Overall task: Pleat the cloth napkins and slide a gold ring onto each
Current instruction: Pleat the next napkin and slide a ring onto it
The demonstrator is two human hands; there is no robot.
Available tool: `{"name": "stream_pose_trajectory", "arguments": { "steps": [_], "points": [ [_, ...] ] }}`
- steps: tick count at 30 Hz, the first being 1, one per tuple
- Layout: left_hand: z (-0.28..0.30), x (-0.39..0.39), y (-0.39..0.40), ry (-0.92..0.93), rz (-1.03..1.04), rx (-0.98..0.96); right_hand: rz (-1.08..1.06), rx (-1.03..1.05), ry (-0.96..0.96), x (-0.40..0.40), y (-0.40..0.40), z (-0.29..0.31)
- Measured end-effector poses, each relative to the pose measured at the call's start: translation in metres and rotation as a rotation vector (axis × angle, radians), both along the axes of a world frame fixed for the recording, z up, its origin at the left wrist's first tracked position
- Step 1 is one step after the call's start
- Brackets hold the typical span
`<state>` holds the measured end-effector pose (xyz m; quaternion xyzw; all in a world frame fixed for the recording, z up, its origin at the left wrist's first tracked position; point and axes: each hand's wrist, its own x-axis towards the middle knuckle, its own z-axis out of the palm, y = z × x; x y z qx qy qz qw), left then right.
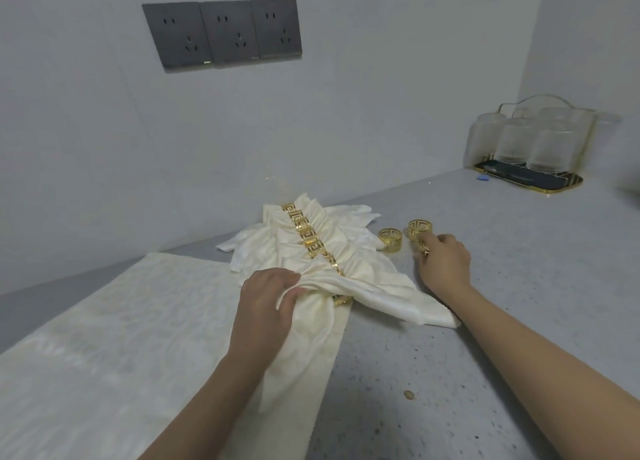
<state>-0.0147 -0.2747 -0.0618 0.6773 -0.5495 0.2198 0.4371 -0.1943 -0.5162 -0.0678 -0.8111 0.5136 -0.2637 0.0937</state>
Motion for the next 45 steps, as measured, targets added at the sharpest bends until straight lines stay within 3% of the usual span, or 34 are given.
{"name": "stream_pose_trajectory", "arguments": {
  "steps": [9, 13, 23, 27, 35, 41, 45],
  "points": [
    [0.016, 0.003, 0.037, 0.012, 0.048, -0.012, 0.351, 0.209, -0.529, -0.016, 0.064, 0.053],
    [0.023, 0.007, 0.078, 0.094, 0.144, 0.028, 0.556, 0.390, -0.630, -0.023, 0.120, 0.074],
    [0.032, 0.009, 0.154, 0.217, 0.296, -0.026, 0.647, 0.527, -0.665, -0.019, 0.206, 0.070],
    [0.026, 0.000, 0.168, 0.301, 0.284, -0.078, 0.640, 0.488, -0.654, -0.013, 0.231, 0.064],
    [0.012, -0.001, 0.174, 0.264, 0.191, -0.153, 0.698, 0.487, -0.527, 0.001, 0.251, 0.057],
    [0.006, 0.007, 0.175, 0.189, 0.195, -0.158, 0.631, 0.323, -0.519, -0.004, 0.258, 0.056],
    [0.010, 0.008, 0.175, 0.191, 0.190, -0.174, 0.698, 0.517, -0.582, -0.007, 0.256, 0.055]
  ]
}}
